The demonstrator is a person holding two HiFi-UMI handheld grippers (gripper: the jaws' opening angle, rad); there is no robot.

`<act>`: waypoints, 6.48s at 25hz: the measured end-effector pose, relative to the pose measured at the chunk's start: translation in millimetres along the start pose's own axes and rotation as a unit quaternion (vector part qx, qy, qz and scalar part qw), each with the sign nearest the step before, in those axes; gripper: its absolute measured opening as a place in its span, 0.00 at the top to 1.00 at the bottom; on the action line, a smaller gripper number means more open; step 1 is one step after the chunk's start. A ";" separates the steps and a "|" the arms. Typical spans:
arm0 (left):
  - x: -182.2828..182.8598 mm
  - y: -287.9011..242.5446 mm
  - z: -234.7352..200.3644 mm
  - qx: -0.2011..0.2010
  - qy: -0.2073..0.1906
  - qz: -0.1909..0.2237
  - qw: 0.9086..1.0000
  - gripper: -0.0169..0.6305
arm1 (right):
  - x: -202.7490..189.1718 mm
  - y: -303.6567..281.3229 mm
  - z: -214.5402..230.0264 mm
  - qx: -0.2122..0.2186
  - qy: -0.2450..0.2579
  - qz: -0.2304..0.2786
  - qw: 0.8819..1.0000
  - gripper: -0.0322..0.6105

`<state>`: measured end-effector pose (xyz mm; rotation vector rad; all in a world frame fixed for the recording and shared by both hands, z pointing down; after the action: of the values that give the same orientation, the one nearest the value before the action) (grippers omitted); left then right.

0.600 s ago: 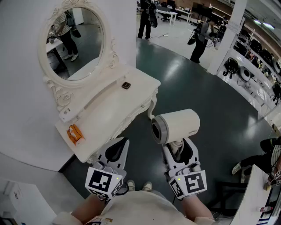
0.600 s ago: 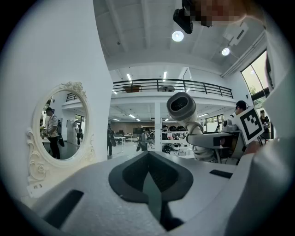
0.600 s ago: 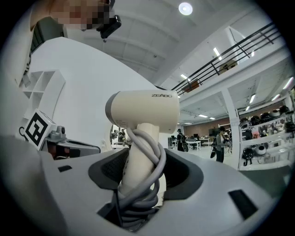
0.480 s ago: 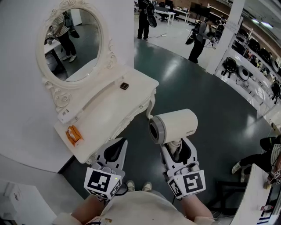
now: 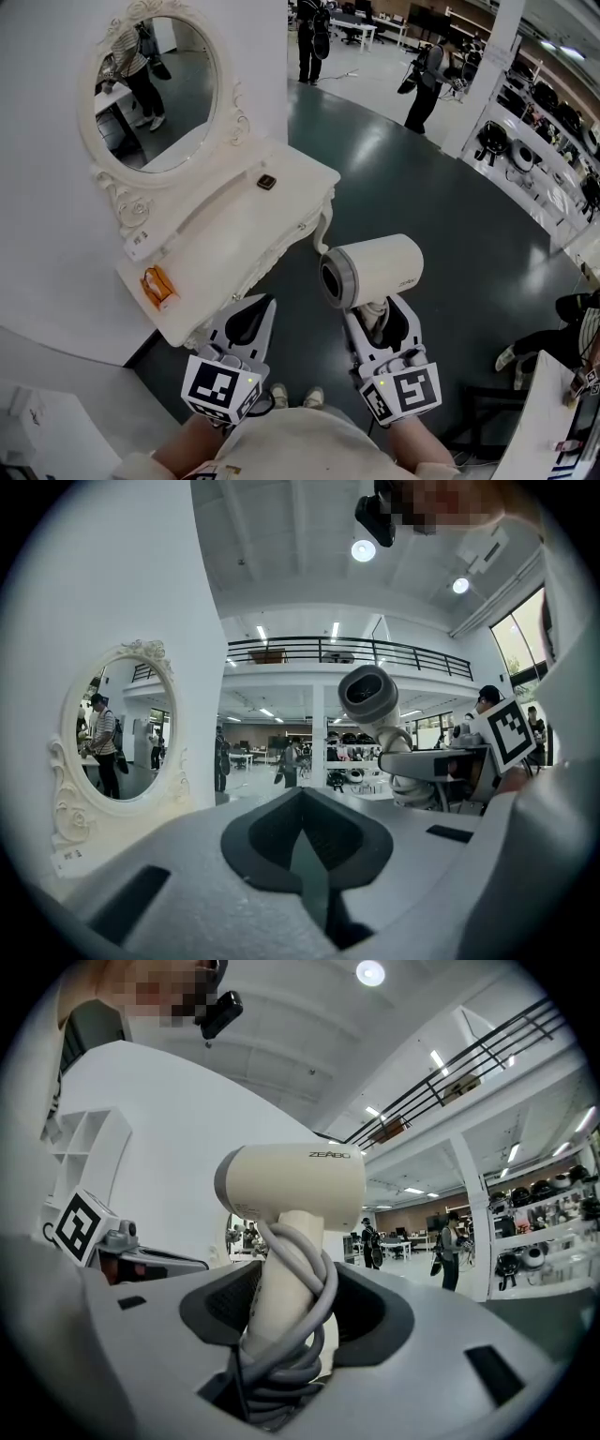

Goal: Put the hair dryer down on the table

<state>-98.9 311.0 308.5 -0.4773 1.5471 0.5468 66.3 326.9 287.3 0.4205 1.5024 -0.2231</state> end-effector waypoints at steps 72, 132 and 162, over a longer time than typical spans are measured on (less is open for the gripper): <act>-45.8 -265.2 -120.6 -0.041 -0.012 -0.003 0.999 0.95 | -57.5 -231.1 155.1 0.007 -0.009 -0.025 1.000 0.59; -38.6 -443.0 -294.5 0.031 0.000 -0.002 1.000 0.95 | -78.6 -491.8 240.9 0.059 -0.001 -0.057 0.997 0.59; -243.4 -536.0 -381.3 0.052 0.107 -0.189 0.975 0.95 | -333.8 -615.6 271.9 0.078 -0.037 -0.293 0.952 0.59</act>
<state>-66.1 -353.2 531.2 -0.7488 1.6274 0.1211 48.4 -379.8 541.4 0.0754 1.5086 -0.8226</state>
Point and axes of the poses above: the fingertips, and each gripper's own axes: y backward along the fingers, z to its right, x out of its top, the point moved 3 cm from there along y, backward along the fingers, and after that the axes turned 7 degrees about z, right-handed, at the moved point
